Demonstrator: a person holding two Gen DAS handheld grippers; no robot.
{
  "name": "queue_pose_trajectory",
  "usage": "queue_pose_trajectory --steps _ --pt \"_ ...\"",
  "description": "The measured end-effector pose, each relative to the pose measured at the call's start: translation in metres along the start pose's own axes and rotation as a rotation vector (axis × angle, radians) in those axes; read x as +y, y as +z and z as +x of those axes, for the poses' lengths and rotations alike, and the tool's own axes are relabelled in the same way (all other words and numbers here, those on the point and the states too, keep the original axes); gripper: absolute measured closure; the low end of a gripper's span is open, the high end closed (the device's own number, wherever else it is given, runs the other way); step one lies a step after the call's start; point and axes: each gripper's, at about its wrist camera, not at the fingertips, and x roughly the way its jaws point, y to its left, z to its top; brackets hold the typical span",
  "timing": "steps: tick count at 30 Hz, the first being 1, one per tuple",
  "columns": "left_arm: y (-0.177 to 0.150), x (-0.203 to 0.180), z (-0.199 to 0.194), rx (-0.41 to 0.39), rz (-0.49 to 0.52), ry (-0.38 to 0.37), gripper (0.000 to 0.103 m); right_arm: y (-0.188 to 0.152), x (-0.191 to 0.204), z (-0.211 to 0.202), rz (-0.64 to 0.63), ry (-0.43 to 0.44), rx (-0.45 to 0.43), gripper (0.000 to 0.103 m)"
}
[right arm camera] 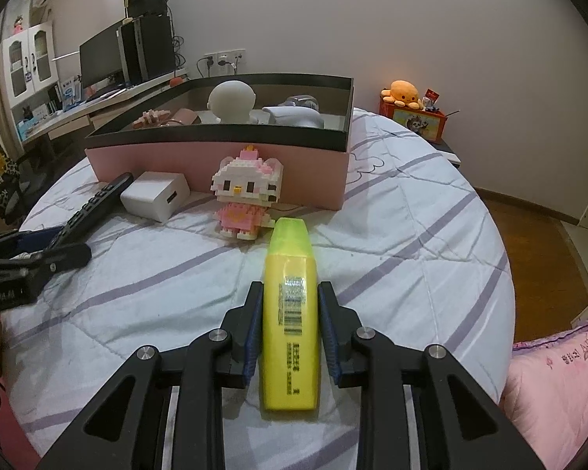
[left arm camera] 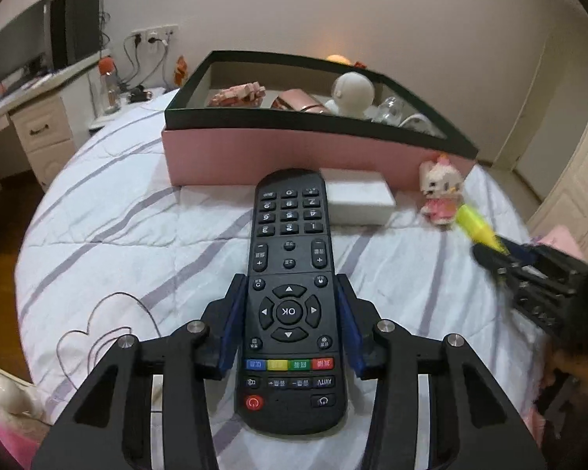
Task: Organize rigid objects
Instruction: 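Grasp the black TV remote with the left gripper while the right gripper grasps the yellow highlighter, then lift and carry the remote over the pink box while the right gripper carries the highlighter there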
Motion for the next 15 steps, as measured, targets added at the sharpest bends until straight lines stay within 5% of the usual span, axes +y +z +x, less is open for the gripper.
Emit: queue_pose_trajectory --steps 15 --pt "-0.013 -0.007 -0.012 0.022 0.047 0.009 0.059 0.000 0.004 -0.002 -0.027 -0.022 -0.002 0.076"
